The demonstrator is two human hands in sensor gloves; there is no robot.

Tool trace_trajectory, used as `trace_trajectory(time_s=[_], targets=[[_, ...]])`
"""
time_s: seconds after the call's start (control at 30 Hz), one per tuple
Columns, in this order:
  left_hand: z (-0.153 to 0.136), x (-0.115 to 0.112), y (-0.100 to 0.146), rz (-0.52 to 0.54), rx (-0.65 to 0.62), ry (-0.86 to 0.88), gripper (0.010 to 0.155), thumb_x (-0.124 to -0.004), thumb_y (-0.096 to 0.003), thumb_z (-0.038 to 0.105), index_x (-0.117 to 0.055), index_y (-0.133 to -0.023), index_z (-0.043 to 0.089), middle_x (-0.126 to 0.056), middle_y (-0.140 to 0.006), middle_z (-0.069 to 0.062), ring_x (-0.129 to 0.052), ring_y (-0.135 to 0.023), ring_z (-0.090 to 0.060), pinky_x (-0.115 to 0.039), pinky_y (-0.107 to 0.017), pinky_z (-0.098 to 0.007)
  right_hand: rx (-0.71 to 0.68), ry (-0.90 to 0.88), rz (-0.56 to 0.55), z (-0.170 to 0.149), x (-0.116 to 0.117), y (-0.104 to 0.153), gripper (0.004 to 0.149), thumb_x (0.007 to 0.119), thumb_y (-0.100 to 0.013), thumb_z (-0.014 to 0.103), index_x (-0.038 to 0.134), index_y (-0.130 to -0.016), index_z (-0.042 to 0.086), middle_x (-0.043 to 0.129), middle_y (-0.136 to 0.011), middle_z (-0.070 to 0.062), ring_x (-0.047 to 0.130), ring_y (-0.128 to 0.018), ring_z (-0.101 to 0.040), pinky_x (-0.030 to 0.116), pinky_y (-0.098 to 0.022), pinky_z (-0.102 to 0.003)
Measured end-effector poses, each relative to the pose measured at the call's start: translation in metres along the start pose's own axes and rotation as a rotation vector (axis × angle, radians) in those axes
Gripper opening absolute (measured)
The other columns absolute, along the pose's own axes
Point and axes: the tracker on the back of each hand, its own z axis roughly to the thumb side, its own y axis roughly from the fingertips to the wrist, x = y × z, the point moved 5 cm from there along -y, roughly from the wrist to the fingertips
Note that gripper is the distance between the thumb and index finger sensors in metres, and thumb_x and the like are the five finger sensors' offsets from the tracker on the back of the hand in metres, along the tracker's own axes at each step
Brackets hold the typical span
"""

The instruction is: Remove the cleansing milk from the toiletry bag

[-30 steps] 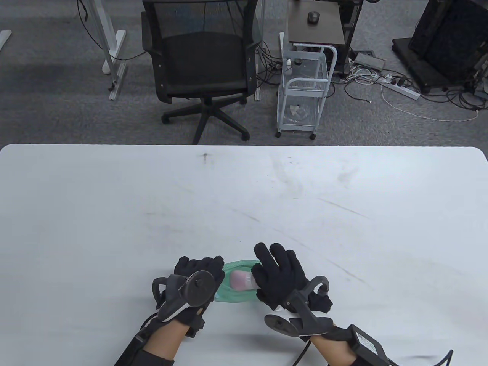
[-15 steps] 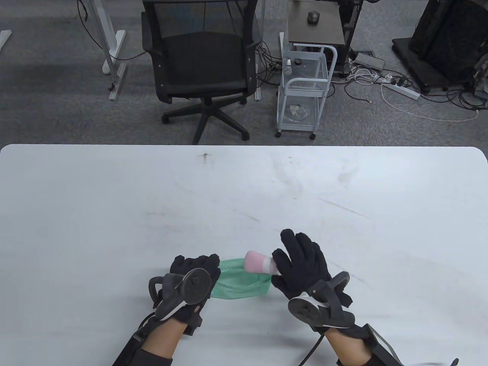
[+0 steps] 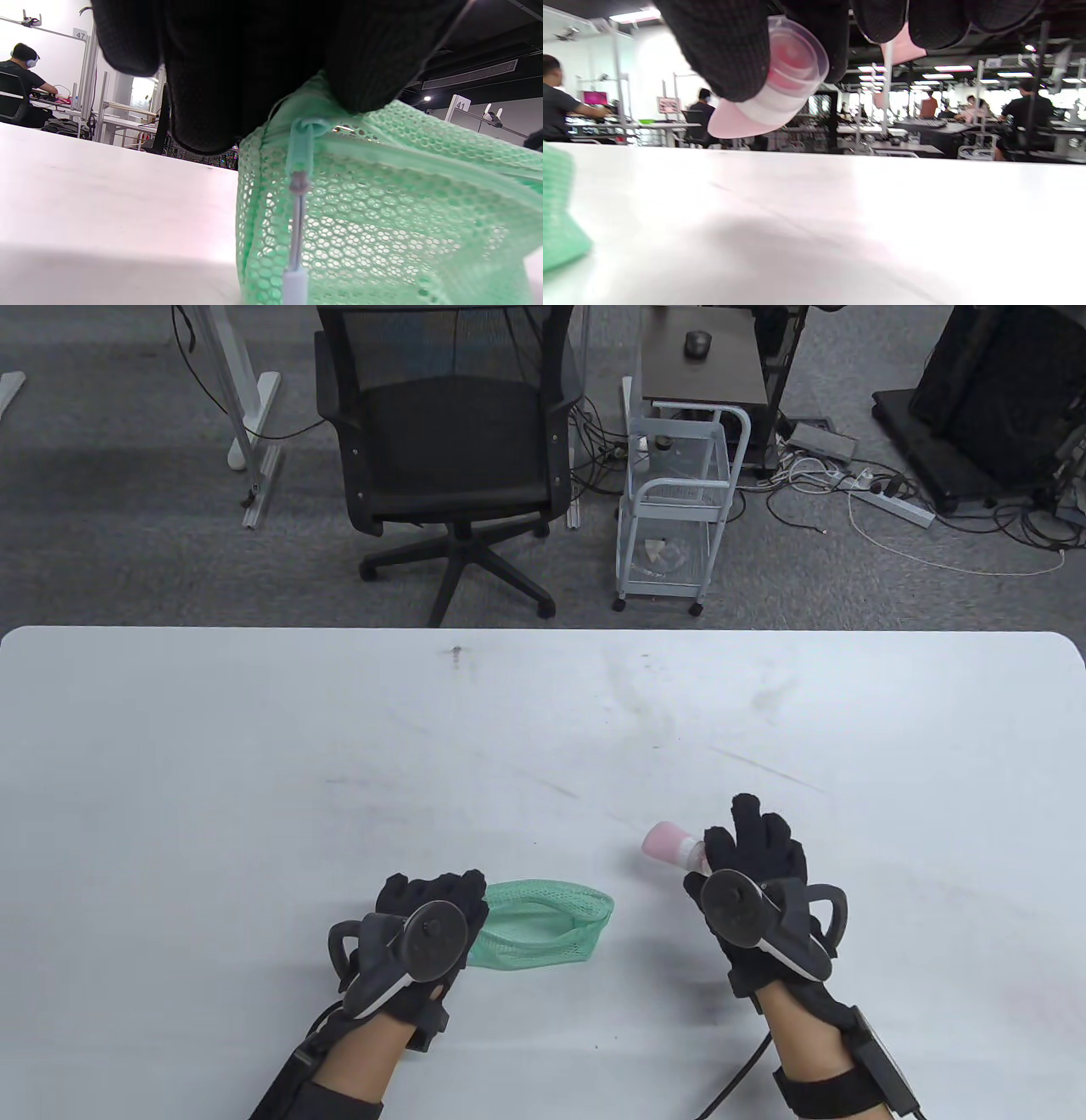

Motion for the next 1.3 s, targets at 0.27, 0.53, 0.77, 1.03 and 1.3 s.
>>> trace_trajectory(time_s=[0.27,0.53,0.77,1.03,1.3], targets=[[-0.001,0.000,0.000,-0.002,0.004,0.000,0.045,-0.088,-0.0488,0.042,-0.092,-0.091,0.026,-0.102,-0.090,-0.007,-0.104,-0.076,-0.037,-0.069,-0.069,-0.062,0.114,0.048,0.146,-0.018,0.025,-0.008,0.062,0.093,-0.051,0.040,0.080,-0.098,0.001,0.049,-0.118,-0.036,0.058,-0.093,-0.071,0.056,-0.064,-0.075],[-0.001,0.000,0.000,-0.005,0.005,0.000,0.045,-0.088,-0.0487,0.042,-0.091,-0.091,0.026,-0.102,-0.091,-0.007,-0.104,-0.076,-0.037,-0.069,-0.069,-0.062,0.160,0.050,0.220,-0.029,0.045,-0.011,0.062,0.093,-0.051,0.040,0.080,-0.097,0.001,0.049,-0.118,-0.036,0.058,-0.093,-0.072,0.056,-0.064,-0.075],[-0.002,-0.001,0.000,-0.009,0.007,0.003,0.045,-0.088,-0.0488,0.042,-0.091,-0.091,0.026,-0.102,-0.091,-0.007,-0.104,-0.076,-0.037,-0.069,-0.069,-0.062,0.186,0.026,0.271,-0.036,0.059,-0.011,0.062,0.092,-0.051,0.040,0.080,-0.097,0.000,0.050,-0.117,-0.037,0.060,-0.092,-0.071,0.057,-0.063,-0.075],[-0.002,-0.001,0.000,-0.014,0.011,0.005,0.046,-0.088,-0.0488,0.042,-0.091,-0.091,0.026,-0.102,-0.091,-0.007,-0.104,-0.077,-0.037,-0.069,-0.069,-0.062,0.205,0.020,0.345,-0.040,0.077,-0.011,0.062,0.090,-0.053,0.039,0.078,-0.098,-0.002,0.053,-0.116,-0.037,0.061,-0.091,-0.071,0.057,-0.063,-0.075],[-0.003,-0.001,0.000,-0.018,0.014,0.010,0.046,-0.088,-0.0488,0.042,-0.091,-0.091,0.026,-0.102,-0.091,-0.007,-0.104,-0.077,-0.037,-0.069,-0.069,-0.062,0.218,-0.005,0.348,-0.042,0.078,-0.010,0.066,0.088,-0.054,0.040,0.073,-0.102,-0.002,0.052,-0.116,-0.037,0.061,-0.090,-0.072,0.057,-0.063,-0.075]])
